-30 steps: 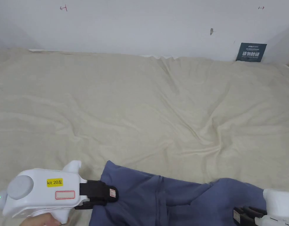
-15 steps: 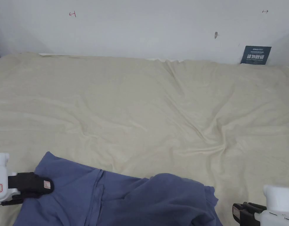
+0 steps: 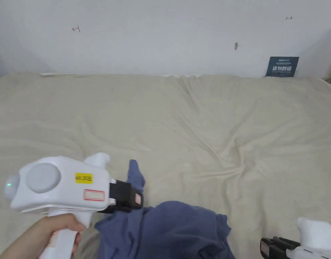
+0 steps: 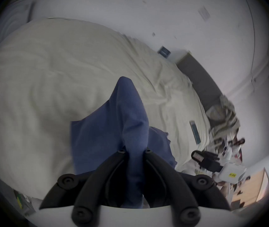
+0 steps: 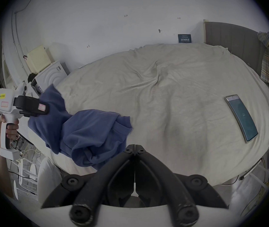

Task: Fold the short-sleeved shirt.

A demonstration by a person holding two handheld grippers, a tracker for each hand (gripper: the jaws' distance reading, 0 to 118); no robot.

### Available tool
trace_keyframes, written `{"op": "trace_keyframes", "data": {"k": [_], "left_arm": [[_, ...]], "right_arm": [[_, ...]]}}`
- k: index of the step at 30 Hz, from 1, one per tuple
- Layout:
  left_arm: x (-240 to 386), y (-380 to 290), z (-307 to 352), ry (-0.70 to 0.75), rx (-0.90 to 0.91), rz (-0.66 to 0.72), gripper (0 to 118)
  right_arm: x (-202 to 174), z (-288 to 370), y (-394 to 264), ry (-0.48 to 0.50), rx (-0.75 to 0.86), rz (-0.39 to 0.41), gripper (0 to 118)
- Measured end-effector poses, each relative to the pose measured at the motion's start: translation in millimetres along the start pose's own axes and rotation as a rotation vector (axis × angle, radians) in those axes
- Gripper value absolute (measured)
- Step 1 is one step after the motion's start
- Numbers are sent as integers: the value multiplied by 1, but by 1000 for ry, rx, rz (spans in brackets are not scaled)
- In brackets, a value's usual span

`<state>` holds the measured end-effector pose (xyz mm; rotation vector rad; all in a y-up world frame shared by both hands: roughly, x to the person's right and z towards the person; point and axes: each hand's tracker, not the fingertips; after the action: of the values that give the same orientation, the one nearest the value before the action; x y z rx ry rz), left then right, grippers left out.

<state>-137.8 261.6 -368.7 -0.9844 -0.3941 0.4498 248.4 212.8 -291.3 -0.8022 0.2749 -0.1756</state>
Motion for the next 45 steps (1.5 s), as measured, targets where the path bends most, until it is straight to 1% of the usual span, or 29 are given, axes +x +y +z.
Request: {"op": "trace_keyframes", "data": {"k": [2, 4, 6, 8, 10, 11, 13, 14, 15, 16, 17, 18, 19, 20, 21, 23, 27, 28, 29, 31, 32, 33, 34, 36, 39, 41, 44, 45], "left_arm": [[18, 2, -33, -5, -56, -28, 10], [37, 1, -58, -5, -110, -35, 10], [55, -3, -80, -4, -163, -120, 10], [72, -7, -94, -5, -203, -176, 10], [81, -8, -101, -58, -221, -156, 10], [85, -8, -102, -62, -212, -145, 10], [91, -8, -106, -79, -235, -192, 10], [92, -8, -108, -66, -251, -205, 10], [90, -7, -110, -51, -265, -196, 11], [84, -6, -110, -68, -274, -177, 16], [78, -6, -109, -128, -273, -136, 32], [75, -6, -106, -180, -259, -90, 76], [73, -6, -102, -198, -250, -63, 106], [72, -5, -97, -206, -229, -64, 118], [69, -3, -84, -235, -139, -33, 117], [66, 2, -66, -202, -127, -75, 117], [56, 12, -48, -127, -86, -96, 117], [53, 11, -48, -81, -82, -88, 114], [52, 8, -49, -24, -90, -84, 104], [56, -2, -54, 19, -80, -123, 51], [59, -7, -61, 12, -90, -124, 30], [63, -12, -69, 27, -99, -124, 20], [58, -13, -81, 33, -124, -138, 19], [64, -22, -98, 26, -175, -181, 13], [84, -44, -117, -72, -207, -161, 13], [94, -55, -126, -59, -201, -161, 13], [109, -70, -142, -105, -283, -191, 13], [114, -75, -145, -124, -280, -210, 13]], "right_arm": [[9, 4, 0, -11, 16, -6, 0], [18, 7, -1, -9, 24, -35, 0], [24, 9, -4, -10, 33, -62, 0], [30, 9, -7, -8, 27, -69, 0], [33, 8, -10, -24, 13, -66, 0], [35, 7, -11, -31, 6, -64, 0], [36, 7, -13, -39, 5, -67, 0], [37, 8, -13, -36, 6, -73, 0], [38, 8, -13, -30, 7, -80, 0], [38, 7, -13, -28, 8, -84, 0], [37, 7, -14, -27, 9, -84, 0], [36, 6, -14, -28, 8, -82, 0], [35, 6, -13, -28, 7, -79, 0], [34, 6, -13, -25, 5, -74, 0], [32, 5, -13, -22, 3, -70, 0], [29, 4, -12, -19, 0, -63, 0], [25, 1, -12, -10, 2, -56, 0], [24, 1, -12, -6, 1, -55, 0], [24, 1, -13, -3, 1, -52, 0], [23, 1, -13, -5, 2, -49, 0], [24, 2, -13, -4, -1, -48, 0], [24, 2, -13, -5, -2, -47, 0], [25, 2, -14, -10, -3, -45, 0], [28, 4, -14, -28, -2, -39, 0], [35, 9, -16, -35, 2, -39, 0], [41, 12, -18, -45, 6, -39, 0], [49, 18, -21, -72, 5, -52, 0], [52, 20, -23, -76, 5, -59, 0]]}}
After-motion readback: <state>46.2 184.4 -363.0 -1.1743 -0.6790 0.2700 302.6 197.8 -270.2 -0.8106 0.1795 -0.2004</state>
